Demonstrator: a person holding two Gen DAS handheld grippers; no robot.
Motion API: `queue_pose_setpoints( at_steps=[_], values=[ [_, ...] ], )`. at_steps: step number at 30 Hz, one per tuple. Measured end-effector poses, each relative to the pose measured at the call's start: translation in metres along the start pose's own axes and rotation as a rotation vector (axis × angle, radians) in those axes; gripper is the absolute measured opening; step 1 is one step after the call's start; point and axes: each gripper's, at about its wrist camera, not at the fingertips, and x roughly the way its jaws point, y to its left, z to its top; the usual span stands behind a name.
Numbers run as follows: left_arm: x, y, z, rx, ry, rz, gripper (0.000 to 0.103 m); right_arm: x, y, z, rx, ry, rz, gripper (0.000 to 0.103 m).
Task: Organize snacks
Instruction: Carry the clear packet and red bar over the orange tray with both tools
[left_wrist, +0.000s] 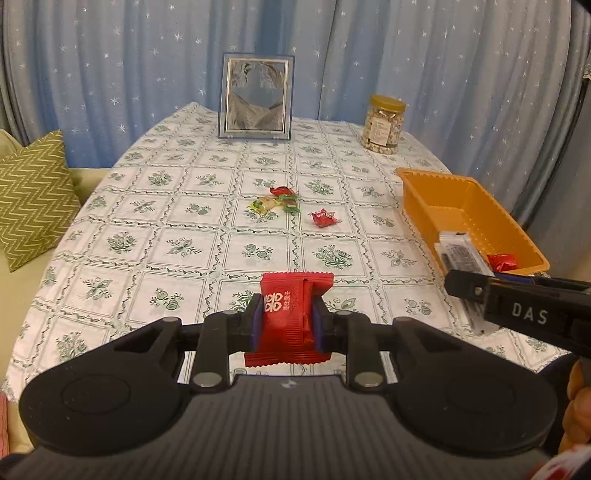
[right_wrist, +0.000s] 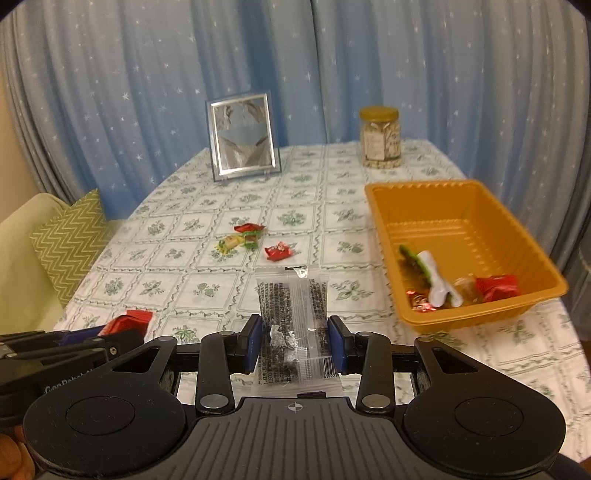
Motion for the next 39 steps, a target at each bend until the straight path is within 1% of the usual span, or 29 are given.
queue_pose_setpoints(
  at_steps=[7, 14, 26, 39],
  values=[
    [-0.022, -0.012, -0.003, 0.007, -0.020, -0.022, 0.024, -0.026, -0.012, -0.003, 0.014, -0.018, -0.019, 0.038],
    [-0.033, -0.028, -0.001, 0.028, -0.039, -0.048, 0.024, -0.040, -0.022, -0.005, 0.027, -0.025, -0.053, 0.038],
    [-0.028, -0.058, 0.005, 0.060, -0.037, -0.102, 0.024, -0.051, -0.053, -0.003, 0.069, -0.050, -0.115, 0.038],
    [-0.014, -0.104, 0.023, 0.090, -0.049, -0.179, 0.024, -0.064, -0.098, 0.003, 0.116, -0.077, -0.210, 0.038]
  ],
)
